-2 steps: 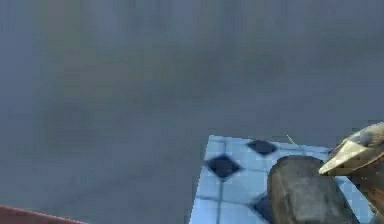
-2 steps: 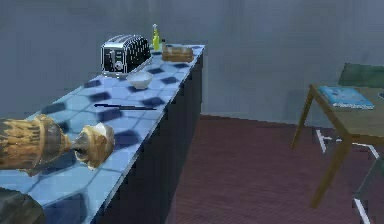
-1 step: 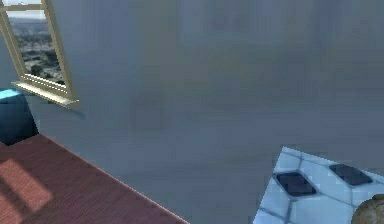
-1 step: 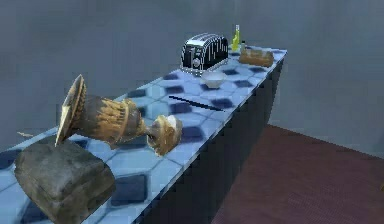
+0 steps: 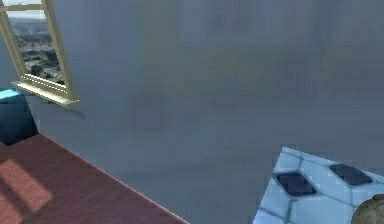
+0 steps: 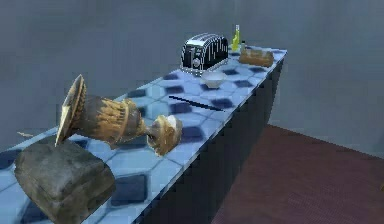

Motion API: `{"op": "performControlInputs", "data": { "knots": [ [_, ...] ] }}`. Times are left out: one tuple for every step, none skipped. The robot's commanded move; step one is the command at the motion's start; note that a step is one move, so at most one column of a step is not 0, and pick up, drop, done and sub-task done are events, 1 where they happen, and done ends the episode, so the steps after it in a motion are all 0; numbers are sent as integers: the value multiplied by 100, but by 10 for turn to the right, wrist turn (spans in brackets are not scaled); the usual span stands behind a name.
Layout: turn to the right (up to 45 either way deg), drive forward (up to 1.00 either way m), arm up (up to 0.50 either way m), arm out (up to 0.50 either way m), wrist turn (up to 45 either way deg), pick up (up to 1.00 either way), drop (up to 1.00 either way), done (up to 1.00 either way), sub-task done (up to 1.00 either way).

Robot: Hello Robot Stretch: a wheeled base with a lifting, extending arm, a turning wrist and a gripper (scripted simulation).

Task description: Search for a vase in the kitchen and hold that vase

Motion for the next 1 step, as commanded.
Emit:
{"op": "performControlInputs", "data": {
  "knots": [
    [0,0,38,0,0,0,0,0,0]
  ]
}}
